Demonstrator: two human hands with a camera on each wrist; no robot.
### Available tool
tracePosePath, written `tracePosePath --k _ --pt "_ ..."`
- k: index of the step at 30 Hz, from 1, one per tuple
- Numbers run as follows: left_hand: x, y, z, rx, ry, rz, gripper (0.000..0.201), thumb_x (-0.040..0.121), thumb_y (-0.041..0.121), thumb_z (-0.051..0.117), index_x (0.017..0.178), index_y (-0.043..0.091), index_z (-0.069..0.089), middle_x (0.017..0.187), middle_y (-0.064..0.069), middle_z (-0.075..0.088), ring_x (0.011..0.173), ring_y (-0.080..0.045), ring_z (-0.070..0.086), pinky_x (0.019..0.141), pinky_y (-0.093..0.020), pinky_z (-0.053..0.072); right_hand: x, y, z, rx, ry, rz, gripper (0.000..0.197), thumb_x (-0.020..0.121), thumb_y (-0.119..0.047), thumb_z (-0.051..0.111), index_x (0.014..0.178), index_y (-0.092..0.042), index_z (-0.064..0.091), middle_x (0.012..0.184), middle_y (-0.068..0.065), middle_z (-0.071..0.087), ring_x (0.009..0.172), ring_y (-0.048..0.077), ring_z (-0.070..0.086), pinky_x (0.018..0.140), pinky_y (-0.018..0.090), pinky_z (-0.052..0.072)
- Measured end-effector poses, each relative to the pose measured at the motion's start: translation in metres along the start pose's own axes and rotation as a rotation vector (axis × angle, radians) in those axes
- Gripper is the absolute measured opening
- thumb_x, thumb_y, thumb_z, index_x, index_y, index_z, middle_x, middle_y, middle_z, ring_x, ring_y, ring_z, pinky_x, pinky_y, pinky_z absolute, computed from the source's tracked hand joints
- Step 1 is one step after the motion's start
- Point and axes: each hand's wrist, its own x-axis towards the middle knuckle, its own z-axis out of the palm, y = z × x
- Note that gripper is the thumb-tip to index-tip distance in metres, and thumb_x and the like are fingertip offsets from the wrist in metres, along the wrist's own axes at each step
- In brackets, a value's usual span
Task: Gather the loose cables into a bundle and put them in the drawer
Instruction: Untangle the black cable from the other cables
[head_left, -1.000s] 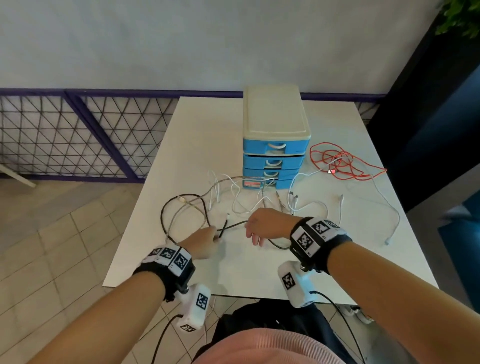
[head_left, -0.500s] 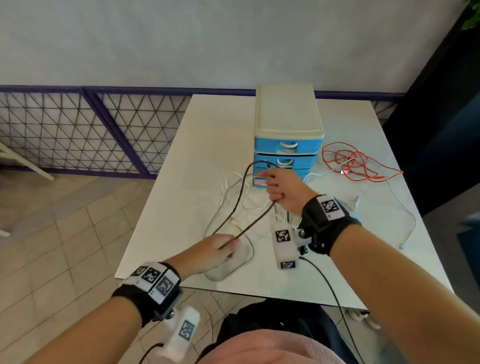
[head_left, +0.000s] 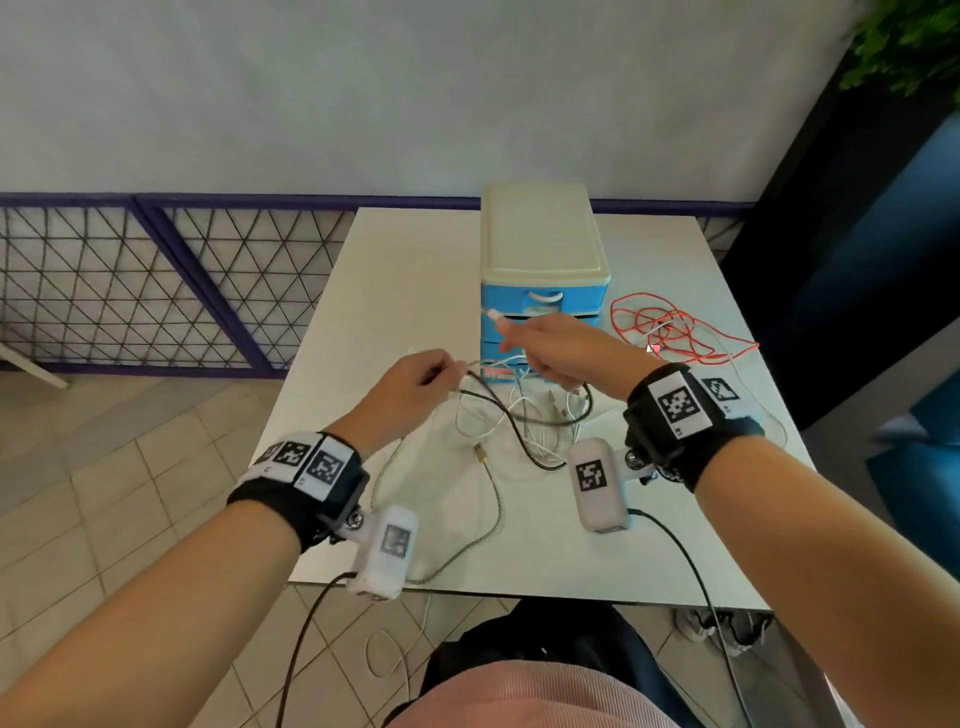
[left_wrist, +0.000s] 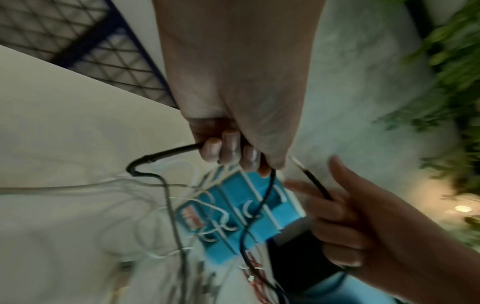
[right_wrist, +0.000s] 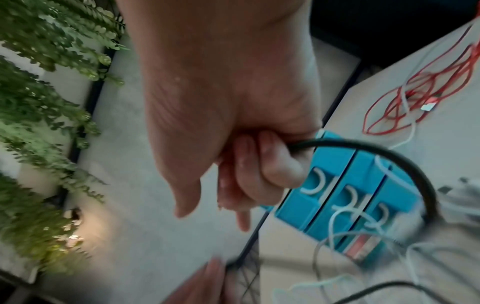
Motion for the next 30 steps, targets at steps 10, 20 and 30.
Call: tracePosePath --k 10,20,30 --pt "0.011 0.02 -0.019 -0.363 -0.169 -0.125 0.047 0.096 0.05 0.04 0.067 0.015 0.047 0.054 0.003 0.034 0.047 -0.014 0.031 0.053 -0.025 0.032 -0.002 0.0 -0.019 0.272 0.338 -0.079 0.034 0.098 -0.039 0.048 0.071 -0.019 0.048 0.058 -0.004 0.033 0.045 0.01 0.029 0.038 0.019 0.026" --pt "-0.003 -0.031 -0.022 -0.188 -0.01 -0.149 0.032 0.101 0.022 0.038 0.075 0.008 0.051 0.06 -0.005 0.046 0.058 -0.021 0.048 0.068 -0.037 0.05 0.003 0.056 -0.053 0.724 0.812 0.113 0.033 0.099 -0.03 0.039 0.076 -0.013 0.054 0.062 -0.003 0.048 0.049 0.011 0.042 0.046 0.024 0.035" --pt "0.016 0.064 0.024 -0.276 -0.251 0.051 0.032 0.103 0.027 0.03 0.086 0.01 0.051 0.062 -0.002 0.039 0.049 -0.012 0.039 0.055 -0.025 0.044 0.002 0.003 0.02 0.88 0.36 -0.092 0.024 0.095 -0.016 0.058 0.085 -0.016 0.036 0.07 0.009 0.065 0.033 0.011 0.036 0.038 0.023 0.035"
